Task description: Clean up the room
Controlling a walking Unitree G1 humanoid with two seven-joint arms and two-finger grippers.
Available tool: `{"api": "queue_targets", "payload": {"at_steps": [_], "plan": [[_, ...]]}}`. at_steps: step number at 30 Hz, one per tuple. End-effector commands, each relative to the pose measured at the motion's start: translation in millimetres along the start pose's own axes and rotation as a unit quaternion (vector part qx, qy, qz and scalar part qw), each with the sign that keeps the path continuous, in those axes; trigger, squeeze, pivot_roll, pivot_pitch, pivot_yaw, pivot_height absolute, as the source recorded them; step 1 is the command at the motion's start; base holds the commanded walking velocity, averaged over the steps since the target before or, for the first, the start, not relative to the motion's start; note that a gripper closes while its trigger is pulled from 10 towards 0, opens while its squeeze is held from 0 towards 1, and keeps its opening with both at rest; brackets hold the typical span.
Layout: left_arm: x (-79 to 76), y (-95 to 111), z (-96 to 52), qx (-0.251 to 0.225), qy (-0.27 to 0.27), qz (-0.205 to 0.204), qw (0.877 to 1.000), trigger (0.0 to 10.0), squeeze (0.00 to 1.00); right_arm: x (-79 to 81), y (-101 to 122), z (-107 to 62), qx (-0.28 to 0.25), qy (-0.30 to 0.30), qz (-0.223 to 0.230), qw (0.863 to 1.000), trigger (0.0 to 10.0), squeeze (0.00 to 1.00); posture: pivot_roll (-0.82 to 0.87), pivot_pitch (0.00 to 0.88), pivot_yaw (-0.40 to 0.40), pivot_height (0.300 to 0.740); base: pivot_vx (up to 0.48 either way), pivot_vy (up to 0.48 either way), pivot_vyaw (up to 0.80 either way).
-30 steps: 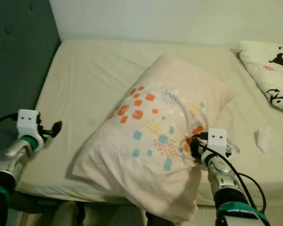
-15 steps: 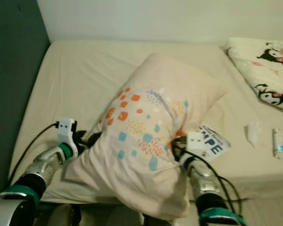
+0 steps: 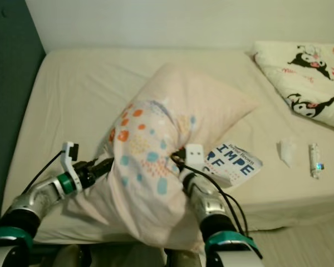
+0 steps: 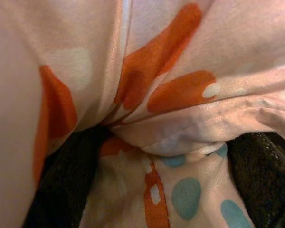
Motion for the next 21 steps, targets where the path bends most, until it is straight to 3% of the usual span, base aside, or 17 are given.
{"api": "queue_targets", "payload": {"at_steps": [1, 5, 10, 11, 12, 15, 21], "plan": [[-22.7, -10, 9.2, 0.026, -0.066, -0.010, 0.997, 10.0, 0.00, 52.4, -16, 7.7, 0.036, 0.097, -0.018, 0.994, 10.0, 0.00, 0.14, 0.078, -0.005, 0.575, 0.000, 0.000, 0.00], [-27.3, -7, 8.5, 0.024, -0.074, -0.001, 0.997, 10.0, 0.00, 60.2, -16, 9.2, 0.039, 0.111, -0.032, 0.993, 10.0, 0.00, 0.14, 0.080, -0.008, 0.575, 0.000, 0.000, 0.00], [-37.4, 2, 4.4, 0.008, -0.083, 0.011, 0.996, 10.0, 0.00, 78.5, -7, 11.6, 0.028, 0.151, -0.015, 0.988, 10.0, 0.00, 0.14, 0.083, -0.008, 0.575, 0.000, 0.000, 0.00], [-50.3, 2, 4.8, 0.012, -0.108, 0.009, 0.994, 10.0, 0.00, 107.6, 0, 8.1, 0.011, 0.227, -0.010, 0.974, 10.0, 0.00, 0.15, 0.083, -0.005, 0.575, 0.000, 0.000, 0.00], [-50.3, 2, 4.8, 0.012, -0.108, 0.009, 0.994, 10.0, 0.00, 107.6, 0, 8.1, 0.011, 0.227, -0.010, 0.974, 10.0, 0.00, 0.15, 0.083, -0.005, 0.575, 0.000, 0.000, 0.00], [-65.8, 1, 5.2, 0.019, -0.134, 0.006, 0.991, 10.0, 0.00, 132.1, 7, 2.5, -0.004, 0.291, -0.016, 0.957, 10.0, 0.00, 0.15, 0.085, 0.000, 0.575, 0.000, 0.000, 0.00], [-79.3, 2, 6.8, 0.020, -0.157, 0.001, 0.987, 10.0, 0.00, 143.2, 12, 2.2, -0.021, 0.305, -0.023, 0.952, 10.0, 0.00, 0.15, 0.085, 0.003, 0.575, 0.000, 0.000, 0.00]]}}
Point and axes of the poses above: a point about 5 cm out from each wrist's last joint towards the gripper, its own z axis pointing out of the wrist towards the gripper, its own y axis along the axis of the wrist's last joint, x = y × z, the point moved 5 cm from there along z, pointing out of the wrist towards the gripper, and after that the axes turned 3 degrees about -z, right-handed, at the moved point
